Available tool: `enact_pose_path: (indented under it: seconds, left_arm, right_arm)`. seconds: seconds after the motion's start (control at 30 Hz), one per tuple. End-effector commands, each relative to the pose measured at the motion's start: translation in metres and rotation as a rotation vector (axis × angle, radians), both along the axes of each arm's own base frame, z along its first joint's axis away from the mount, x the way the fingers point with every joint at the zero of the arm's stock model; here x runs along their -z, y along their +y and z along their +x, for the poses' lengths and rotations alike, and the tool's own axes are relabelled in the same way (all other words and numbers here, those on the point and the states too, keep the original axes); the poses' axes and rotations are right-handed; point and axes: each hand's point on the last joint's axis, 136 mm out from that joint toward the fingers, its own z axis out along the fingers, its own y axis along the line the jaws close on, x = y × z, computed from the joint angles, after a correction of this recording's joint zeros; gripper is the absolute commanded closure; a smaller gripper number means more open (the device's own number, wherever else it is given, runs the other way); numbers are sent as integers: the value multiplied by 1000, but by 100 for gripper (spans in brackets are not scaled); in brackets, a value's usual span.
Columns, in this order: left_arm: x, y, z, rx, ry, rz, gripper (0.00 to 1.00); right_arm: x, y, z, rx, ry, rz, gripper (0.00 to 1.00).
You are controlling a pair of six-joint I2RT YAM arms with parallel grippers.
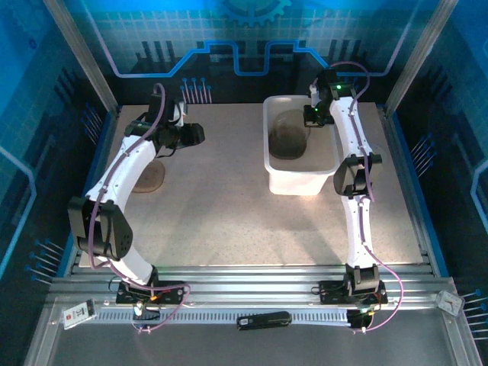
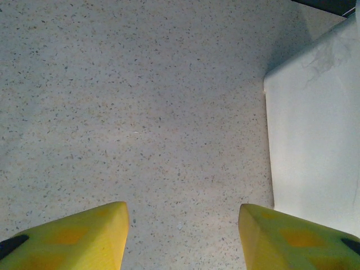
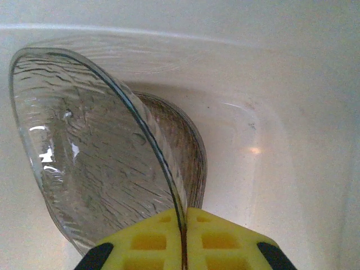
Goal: Place the plates into the plastic bin on the countertop
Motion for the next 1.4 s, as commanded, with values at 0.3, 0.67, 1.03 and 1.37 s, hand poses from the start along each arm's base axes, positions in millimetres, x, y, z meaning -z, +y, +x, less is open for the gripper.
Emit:
enact_pose_path:
  seconds: [0.3, 0.67, 1.03, 1.37]
  left_arm:
    - [12, 7, -6, -6, 44, 27, 45]
    - [12, 9, -11, -12, 41, 31, 45]
    - [18, 14, -14, -20, 57, 51, 45]
    - [25, 35, -20, -90, 90, 69, 44]
  right_arm:
    - [36, 22, -14, -38, 115, -2, 88]
    - [28, 27, -20, -20, 111, -49, 84]
    - [39, 28, -17, 5, 118, -66, 72]
    - [12, 25, -12, 6, 44, -84, 40]
